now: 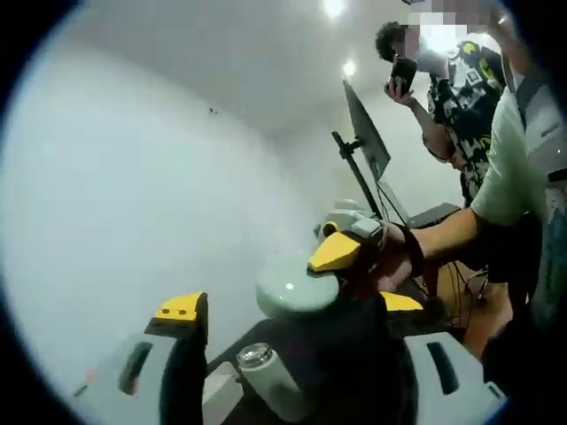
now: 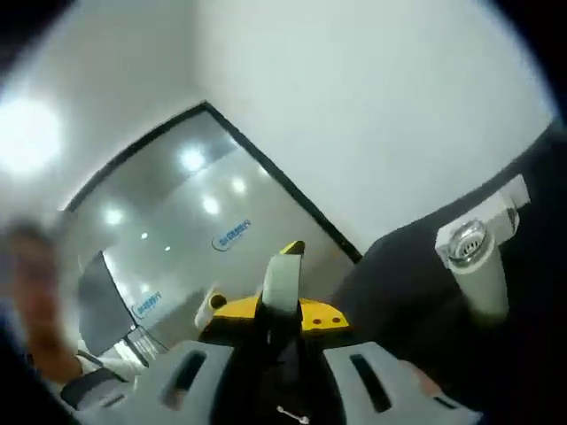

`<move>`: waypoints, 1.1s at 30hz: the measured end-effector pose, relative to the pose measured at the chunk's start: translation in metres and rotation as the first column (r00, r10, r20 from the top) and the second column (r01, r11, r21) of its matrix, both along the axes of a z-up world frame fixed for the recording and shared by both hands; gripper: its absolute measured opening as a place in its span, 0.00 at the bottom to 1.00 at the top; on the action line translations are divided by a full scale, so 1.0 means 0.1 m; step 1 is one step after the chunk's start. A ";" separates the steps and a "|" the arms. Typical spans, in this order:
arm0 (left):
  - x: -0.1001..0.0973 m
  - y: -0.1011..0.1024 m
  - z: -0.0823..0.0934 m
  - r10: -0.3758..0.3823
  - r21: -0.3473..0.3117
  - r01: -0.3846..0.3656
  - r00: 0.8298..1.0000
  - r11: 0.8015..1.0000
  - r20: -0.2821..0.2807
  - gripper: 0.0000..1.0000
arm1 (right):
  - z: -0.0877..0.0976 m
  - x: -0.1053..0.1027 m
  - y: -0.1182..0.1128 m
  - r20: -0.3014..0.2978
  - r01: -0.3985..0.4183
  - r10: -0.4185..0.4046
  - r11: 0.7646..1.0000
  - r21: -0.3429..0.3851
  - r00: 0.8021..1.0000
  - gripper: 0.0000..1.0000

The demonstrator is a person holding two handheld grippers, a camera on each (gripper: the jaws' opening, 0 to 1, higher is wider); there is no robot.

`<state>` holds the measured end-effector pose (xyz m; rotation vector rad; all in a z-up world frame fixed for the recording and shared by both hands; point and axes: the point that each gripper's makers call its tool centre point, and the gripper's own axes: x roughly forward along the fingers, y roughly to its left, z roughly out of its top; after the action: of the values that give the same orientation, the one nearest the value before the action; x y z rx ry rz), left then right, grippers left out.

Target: Assemble the cup parts correctly, then place the assembled cup into the box.

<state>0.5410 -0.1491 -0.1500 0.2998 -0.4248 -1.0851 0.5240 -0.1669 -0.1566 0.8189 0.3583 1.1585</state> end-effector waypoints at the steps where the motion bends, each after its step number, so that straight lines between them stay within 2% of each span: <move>1: -0.03 -0.01 -0.03 0.011 0.023 -0.012 1.000 1.000 0.021 0.54 | -0.02 -0.01 0.02 -0.043 -0.016 0.017 1.000 0.024 0.999 0.12; 2: -0.02 -0.01 -0.05 0.020 0.030 -0.020 1.000 0.999 0.017 0.46 | -0.04 -0.01 0.03 -0.071 -0.034 0.036 0.999 0.030 0.997 0.12; 3: -0.06 -0.03 -0.05 0.017 0.028 -0.017 1.000 0.999 0.016 0.43 | -0.07 -0.02 0.04 -0.092 -0.043 0.046 0.998 0.040 0.995 0.12; 5: -0.05 -0.03 -0.05 -0.010 0.021 0.010 1.000 1.000 0.003 0.46 | -0.14 0.00 0.05 -0.142 -0.056 0.061 0.998 0.043 0.988 0.12; 6: -0.05 -0.03 -0.07 -0.017 0.023 0.017 1.000 1.000 -0.008 0.46 | -0.14 0.02 0.04 -0.133 -0.057 0.064 0.997 0.053 0.989 0.12; 8: -0.03 -0.03 -0.10 -0.022 0.025 0.022 1.000 0.999 -0.018 0.46 | -0.17 0.00 0.05 -0.189 -0.077 0.091 0.994 0.082 0.978 0.12; 9: -0.09 -0.07 -0.13 -0.018 0.033 0.019 1.000 0.999 -0.022 0.44 | -0.17 0.01 0.05 -0.181 -0.076 0.092 0.993 0.095 0.979 0.12; 19: -0.13 -0.12 -0.21 -0.041 0.023 0.042 0.998 0.999 -0.052 0.42 | -0.26 -0.02 0.12 -0.255 -0.104 0.137 0.985 0.137 0.957 0.12; 24: -0.14 -0.13 -0.23 -0.040 0.029 0.042 0.997 0.999 -0.060 0.39 | -0.31 -0.02 0.12 -0.276 -0.103 0.139 0.985 0.141 0.951 0.12; 29: -0.14 -0.13 -0.24 -0.044 0.023 0.047 0.994 0.999 -0.101 0.38 | -0.31 -0.02 0.12 -0.285 -0.100 0.140 0.983 0.152 0.948 0.12; 33: -0.11 -0.14 -0.23 -0.034 0.014 0.036 0.993 0.999 -0.113 0.38 | -0.27 0.01 0.08 -0.199 -0.069 0.094 0.989 0.130 0.976 0.14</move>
<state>0.5300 -0.1635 -0.1725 0.2443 -0.3221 -1.1346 0.5252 -0.1586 -0.1832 1.0433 0.4984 1.1847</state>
